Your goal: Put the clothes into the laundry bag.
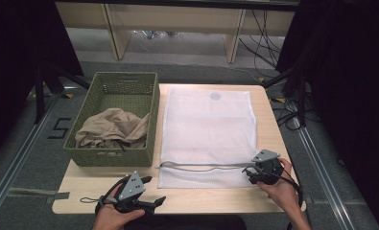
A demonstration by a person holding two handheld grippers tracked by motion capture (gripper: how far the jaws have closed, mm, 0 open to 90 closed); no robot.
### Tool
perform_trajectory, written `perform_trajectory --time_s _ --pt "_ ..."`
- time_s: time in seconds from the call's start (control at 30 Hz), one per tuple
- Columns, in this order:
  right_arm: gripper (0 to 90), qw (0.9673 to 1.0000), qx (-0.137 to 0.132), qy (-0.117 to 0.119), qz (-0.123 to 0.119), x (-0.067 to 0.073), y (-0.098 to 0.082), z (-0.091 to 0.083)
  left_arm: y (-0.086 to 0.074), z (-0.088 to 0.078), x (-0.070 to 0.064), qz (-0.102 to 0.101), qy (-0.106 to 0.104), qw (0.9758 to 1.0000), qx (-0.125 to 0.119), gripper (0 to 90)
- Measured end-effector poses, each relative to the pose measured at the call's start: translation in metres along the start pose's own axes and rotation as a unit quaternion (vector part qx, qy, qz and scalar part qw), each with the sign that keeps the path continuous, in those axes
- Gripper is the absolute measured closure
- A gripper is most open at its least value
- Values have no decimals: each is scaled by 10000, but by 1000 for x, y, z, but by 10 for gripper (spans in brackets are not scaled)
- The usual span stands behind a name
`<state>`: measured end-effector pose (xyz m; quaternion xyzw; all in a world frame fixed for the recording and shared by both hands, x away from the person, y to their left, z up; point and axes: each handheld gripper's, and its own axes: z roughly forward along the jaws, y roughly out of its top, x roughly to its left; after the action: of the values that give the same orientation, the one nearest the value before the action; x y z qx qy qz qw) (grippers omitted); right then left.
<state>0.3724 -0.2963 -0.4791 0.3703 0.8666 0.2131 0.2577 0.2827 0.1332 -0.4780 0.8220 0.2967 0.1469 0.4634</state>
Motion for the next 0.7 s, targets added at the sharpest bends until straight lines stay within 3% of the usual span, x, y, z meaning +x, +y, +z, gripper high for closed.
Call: perform_trajectory --time_s 0.37,0.5,0.6,0.67,0.7 --pt "316 9994 246 -129 -184 -9 8 17 0 2 -1 1 -30 10000 -5 206" --pt "324 9972 497 -178 -522 -9 16 25 0 1 -1 49 -30 10000 8 206" --pt "325 9964 476 -277 -642 -8 21 28 1 1 0 104 -1 9999 69 206" --pt "326 9965 520 -279 -590 -7 23 28 1 1 1 124 2 9999 100 206" --pt "328 9957 486 -309 -719 -9 27 30 0 1 -1 43 -28 10000 37 206"
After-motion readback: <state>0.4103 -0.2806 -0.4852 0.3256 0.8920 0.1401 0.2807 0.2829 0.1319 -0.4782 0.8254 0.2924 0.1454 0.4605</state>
